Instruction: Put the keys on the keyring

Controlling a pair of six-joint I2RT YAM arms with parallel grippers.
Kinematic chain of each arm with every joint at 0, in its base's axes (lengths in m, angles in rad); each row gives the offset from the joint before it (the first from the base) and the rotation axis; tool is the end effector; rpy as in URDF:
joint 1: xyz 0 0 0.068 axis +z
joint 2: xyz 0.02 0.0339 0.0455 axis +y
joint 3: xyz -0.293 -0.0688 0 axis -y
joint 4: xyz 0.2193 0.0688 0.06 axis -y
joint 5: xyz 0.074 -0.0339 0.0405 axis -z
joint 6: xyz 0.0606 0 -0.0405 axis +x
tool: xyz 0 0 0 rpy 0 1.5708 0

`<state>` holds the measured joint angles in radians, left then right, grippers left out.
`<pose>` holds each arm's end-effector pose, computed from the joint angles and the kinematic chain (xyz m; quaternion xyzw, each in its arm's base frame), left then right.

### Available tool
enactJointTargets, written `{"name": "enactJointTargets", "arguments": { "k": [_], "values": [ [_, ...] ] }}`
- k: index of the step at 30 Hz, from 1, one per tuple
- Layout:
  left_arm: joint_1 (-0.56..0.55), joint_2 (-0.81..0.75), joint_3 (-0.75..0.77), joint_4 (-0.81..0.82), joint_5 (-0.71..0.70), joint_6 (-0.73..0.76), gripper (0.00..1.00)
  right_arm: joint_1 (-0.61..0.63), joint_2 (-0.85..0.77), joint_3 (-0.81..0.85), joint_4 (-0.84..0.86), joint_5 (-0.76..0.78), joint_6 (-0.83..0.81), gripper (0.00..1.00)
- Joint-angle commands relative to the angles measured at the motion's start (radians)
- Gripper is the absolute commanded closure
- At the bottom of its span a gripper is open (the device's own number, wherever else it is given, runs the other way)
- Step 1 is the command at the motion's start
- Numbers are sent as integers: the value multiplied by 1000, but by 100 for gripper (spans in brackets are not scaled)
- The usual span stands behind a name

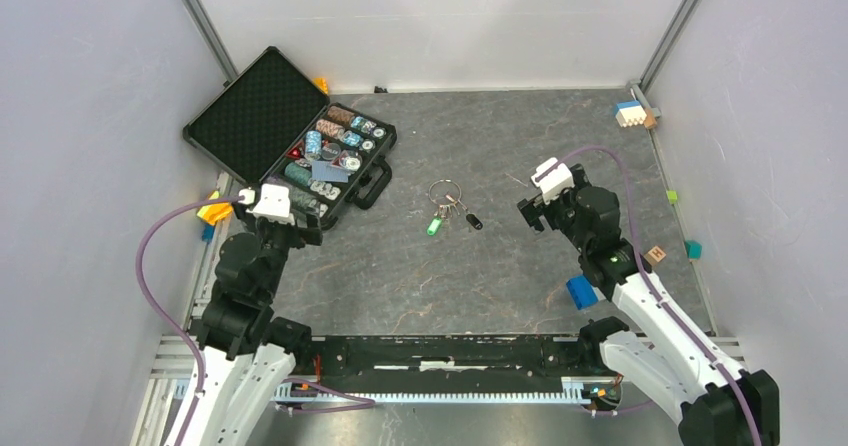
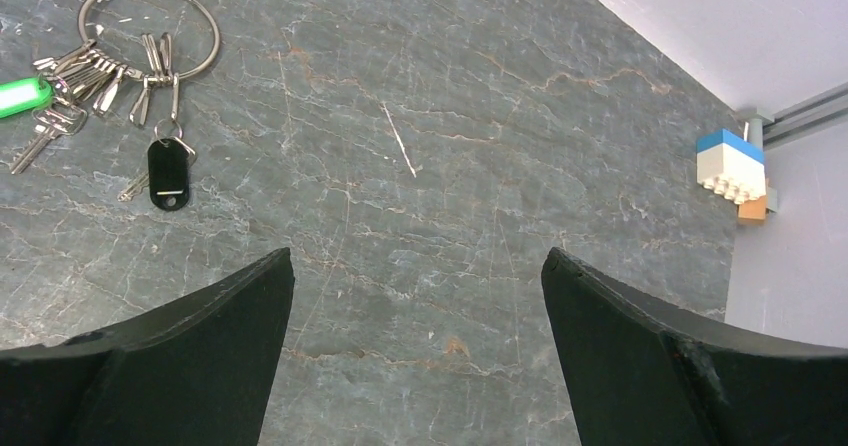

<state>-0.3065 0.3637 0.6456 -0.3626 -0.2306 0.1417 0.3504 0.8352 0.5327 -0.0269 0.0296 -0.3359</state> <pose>0.0735 -0.0087 0.3256 0.0862 0.7293 0.0288 0.6782 0.1677 0.0594 0.2792 -0.2656 0.7689 -0.0078 0.5816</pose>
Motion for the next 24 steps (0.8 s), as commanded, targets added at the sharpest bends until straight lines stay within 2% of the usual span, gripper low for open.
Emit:
{"name": "enactJointTargets", "arguments": {
  "k": [1, 11, 24],
  "values": [
    [34, -42, -58, 44, -10, -69, 0, -6, -52, -2, 20, -18, 1, 2],
    [46, -82, -59, 26, -32, -100, 0, -5, -139, -28, 49, -26, 8, 2],
    [47, -77, -46, 19, -6, -111, 0, -5, -138, -41, 46, -58, 1, 2]
  ]
}}
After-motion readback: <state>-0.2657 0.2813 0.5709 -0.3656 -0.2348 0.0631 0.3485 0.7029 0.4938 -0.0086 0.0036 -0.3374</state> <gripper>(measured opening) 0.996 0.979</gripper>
